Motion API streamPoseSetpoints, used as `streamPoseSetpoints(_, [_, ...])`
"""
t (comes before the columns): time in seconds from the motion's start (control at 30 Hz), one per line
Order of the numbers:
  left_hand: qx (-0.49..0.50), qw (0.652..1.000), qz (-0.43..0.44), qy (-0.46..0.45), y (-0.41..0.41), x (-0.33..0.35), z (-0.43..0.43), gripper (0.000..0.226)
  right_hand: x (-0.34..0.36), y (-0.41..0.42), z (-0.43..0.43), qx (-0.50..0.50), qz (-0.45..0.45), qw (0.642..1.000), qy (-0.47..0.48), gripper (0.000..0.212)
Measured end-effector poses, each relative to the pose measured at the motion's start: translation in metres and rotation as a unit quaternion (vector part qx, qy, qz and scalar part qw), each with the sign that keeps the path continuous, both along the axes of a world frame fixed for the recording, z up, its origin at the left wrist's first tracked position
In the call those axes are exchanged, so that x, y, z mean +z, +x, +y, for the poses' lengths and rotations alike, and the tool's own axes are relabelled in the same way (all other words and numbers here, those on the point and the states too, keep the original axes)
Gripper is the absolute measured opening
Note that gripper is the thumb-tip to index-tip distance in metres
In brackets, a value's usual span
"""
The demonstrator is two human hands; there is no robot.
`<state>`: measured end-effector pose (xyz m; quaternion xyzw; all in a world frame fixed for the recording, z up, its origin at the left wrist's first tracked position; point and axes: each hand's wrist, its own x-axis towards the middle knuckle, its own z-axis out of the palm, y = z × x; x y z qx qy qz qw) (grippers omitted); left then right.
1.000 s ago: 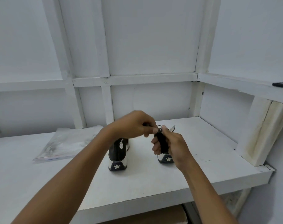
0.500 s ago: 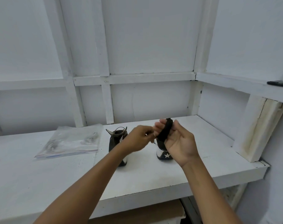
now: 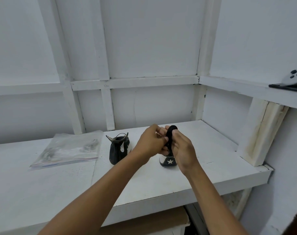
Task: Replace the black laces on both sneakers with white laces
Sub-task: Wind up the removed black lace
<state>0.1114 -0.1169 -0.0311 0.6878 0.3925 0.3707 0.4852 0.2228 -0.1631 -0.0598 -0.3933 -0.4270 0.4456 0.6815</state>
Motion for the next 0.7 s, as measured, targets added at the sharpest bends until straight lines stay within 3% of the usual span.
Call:
streamPoseSetpoints(0.1, [-0.002, 0.983, -0.128, -0.131, 0.008, 0.002, -0.002, 0.013, -0.002, 0.003, 0.003, -0.016, 0.033, 0.999, -0.011, 0.034])
streamPoseSetpoints(0.17, [-0.024, 0.975, -0.163, -0.149, 0.009, 0.002, -0.003, 0.019, -0.002, 0.004, 0.003, -0.028, 0.053, 0.998, -0.01, 0.036])
streamPoseSetpoints(0.3, [-0.035, 0.994, -0.093, -0.052, 0.011, -0.006, -0.004, 0.03, -0.004, 0.008, 0.006, -0.04, 0.088, 0.995, -0.001, 0.044])
streamPoseSetpoints(0.5, [0.077, 0.985, 0.025, 0.154, 0.015, -0.014, 0.006, 0.026, -0.008, 0.003, 0.009, -0.037, 0.115, 0.993, -0.011, 0.056])
streamPoseSetpoints(0.7, [0.07, 0.987, 0.037, 0.141, 0.019, -0.021, 0.005, 0.015, -0.013, 0.005, 0.006, -0.022, 0.094, 0.995, -0.014, 0.046])
